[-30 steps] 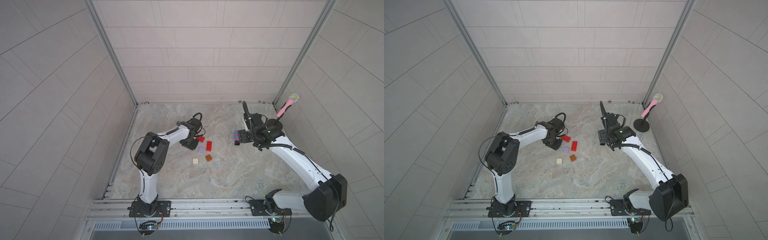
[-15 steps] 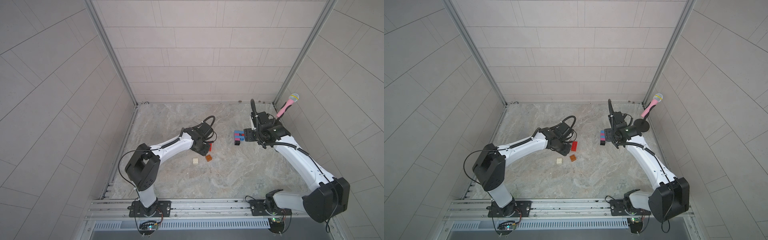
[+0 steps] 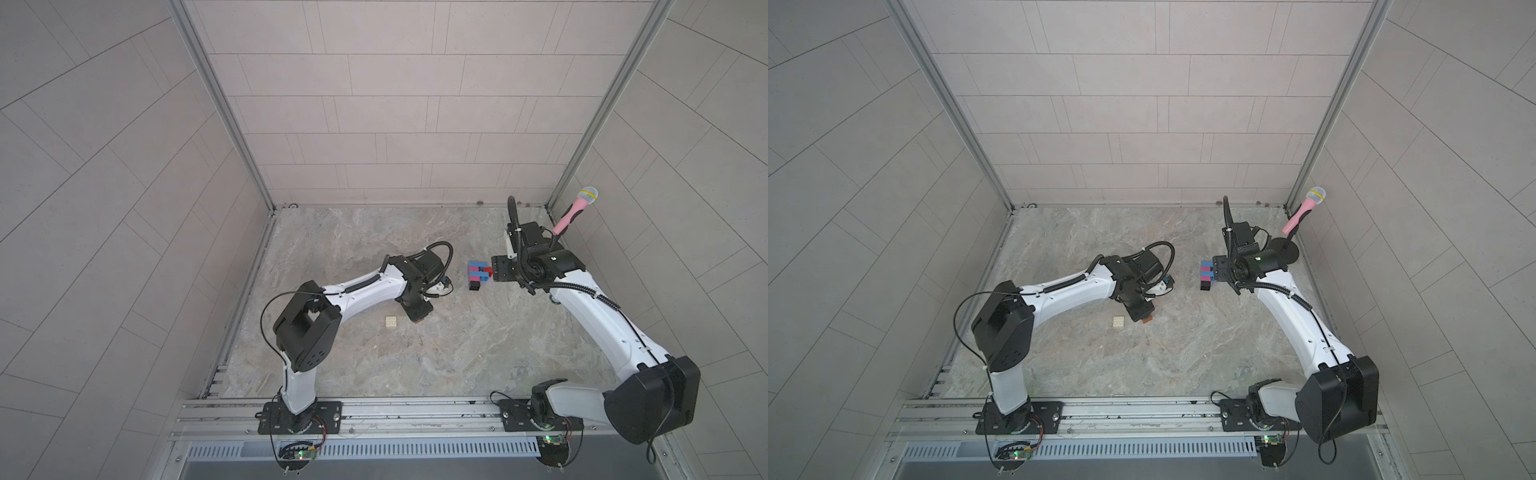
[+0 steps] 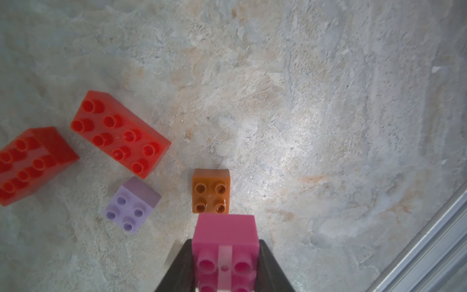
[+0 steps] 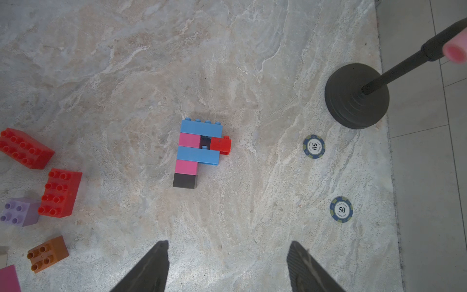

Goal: Assemble the letter p with lego
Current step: Assemble the lego brick with the lego brick.

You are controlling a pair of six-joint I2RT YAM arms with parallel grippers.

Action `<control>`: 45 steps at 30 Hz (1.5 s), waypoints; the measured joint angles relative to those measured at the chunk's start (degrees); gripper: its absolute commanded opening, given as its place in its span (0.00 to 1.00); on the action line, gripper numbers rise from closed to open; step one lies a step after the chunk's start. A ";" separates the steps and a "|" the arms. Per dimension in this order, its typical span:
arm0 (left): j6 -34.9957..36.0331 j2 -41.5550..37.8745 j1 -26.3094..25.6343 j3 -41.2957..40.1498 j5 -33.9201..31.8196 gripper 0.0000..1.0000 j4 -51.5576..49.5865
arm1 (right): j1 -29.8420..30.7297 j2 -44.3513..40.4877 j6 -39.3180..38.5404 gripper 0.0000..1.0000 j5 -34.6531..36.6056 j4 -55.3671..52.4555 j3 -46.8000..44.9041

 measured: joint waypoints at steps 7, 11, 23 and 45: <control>4.31 4.04 0.13 0.83 -0.07 0.17 -0.55 | -0.17 0.13 0.00 0.77 0.00 -0.17 0.11; 4.04 3.96 0.13 0.83 -2.14 0.17 -0.09 | -0.37 0.13 -0.02 0.77 0.02 -0.20 0.11; 1.31 4.00 0.15 0.83 -5.05 0.17 0.85 | -0.37 0.13 -0.02 0.77 -0.13 -0.37 0.11; 0.66 5.20 0.15 0.85 -3.76 0.17 1.57 | -0.37 0.13 -0.02 0.77 -0.63 -0.35 0.11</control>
